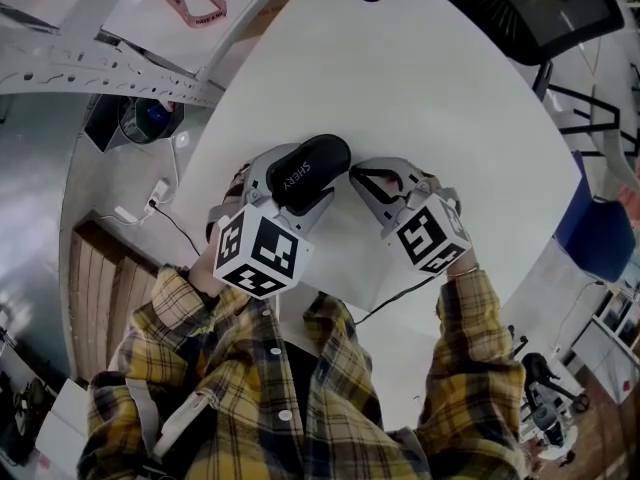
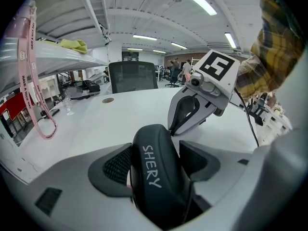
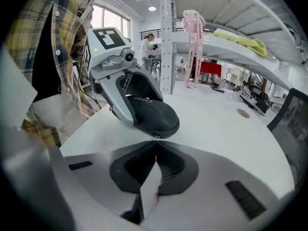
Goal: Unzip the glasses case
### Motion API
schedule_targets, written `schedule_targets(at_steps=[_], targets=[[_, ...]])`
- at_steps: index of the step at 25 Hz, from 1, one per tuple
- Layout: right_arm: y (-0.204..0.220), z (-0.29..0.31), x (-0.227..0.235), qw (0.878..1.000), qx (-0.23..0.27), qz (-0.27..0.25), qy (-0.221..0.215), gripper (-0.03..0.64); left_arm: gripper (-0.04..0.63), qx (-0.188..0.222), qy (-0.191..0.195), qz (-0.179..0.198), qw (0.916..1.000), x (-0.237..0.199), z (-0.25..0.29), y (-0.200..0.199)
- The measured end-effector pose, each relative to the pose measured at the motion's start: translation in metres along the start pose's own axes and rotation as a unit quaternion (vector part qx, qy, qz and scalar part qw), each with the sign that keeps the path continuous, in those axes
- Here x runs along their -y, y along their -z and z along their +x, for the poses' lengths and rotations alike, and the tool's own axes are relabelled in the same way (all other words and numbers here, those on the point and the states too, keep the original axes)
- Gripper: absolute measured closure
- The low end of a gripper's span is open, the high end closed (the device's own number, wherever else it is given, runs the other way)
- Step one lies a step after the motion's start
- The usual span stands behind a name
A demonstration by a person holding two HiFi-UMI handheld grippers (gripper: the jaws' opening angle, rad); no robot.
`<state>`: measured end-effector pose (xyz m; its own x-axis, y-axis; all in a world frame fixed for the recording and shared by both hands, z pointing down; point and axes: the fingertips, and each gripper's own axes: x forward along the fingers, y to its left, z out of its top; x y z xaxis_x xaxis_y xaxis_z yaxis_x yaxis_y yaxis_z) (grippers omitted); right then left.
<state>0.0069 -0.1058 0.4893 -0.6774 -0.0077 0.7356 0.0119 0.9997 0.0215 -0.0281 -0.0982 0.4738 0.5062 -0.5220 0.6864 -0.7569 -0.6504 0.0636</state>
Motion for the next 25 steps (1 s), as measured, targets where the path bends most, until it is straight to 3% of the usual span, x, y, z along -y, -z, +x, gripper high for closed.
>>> schedule_targets(at_steps=[4, 10, 20, 25], targets=[[-0.004, 0.008, 0.0, 1.0, -0.007, 0.003, -0.001, 0.615, 0.295, 0.002, 0.002, -0.001, 1.0, -0.001, 0.0, 0.001], [0.0, 0.001, 0.006, 0.999, -0.034, 0.007, 0.038, 0.618, 0.295, 0.002, 0.004, 0.007, 1.0, 0.001, 0.0, -0.001], [-0.003, 0.01, 0.038, 0.994, -0.087, -0.069, 0.021, 0.617, 0.295, 0.0, 0.009, 0.028, 0.9996, 0.003, 0.0, -0.001], [-0.009, 0.02, 0.046, 0.988, -0.101, -0.114, 0.003, 0.617, 0.295, -0.002, 0.022, 0.02, 0.9996, 0.001, 0.0, 0.0]])
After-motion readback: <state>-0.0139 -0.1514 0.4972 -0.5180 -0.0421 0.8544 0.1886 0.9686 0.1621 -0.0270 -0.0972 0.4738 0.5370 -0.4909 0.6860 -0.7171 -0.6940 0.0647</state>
